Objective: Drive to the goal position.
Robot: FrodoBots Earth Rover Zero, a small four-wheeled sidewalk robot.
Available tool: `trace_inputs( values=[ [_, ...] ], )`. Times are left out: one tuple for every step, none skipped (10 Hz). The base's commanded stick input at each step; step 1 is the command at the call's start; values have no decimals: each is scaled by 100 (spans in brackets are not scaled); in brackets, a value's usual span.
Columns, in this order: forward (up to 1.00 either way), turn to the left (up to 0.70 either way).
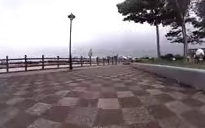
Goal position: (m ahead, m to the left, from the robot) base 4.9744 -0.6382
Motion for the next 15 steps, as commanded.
trace_inputs(
  values=[
    [100,0],
    [100,0],
    [100,0],
    [100,0],
    [100,0],
    [100,0],
    [100,0],
    [100,0],
    [100,0],
    [100,0],
    [100,0],
    [100,0],
    [100,0],
    [100,0],
    [100,0]
  ],
)
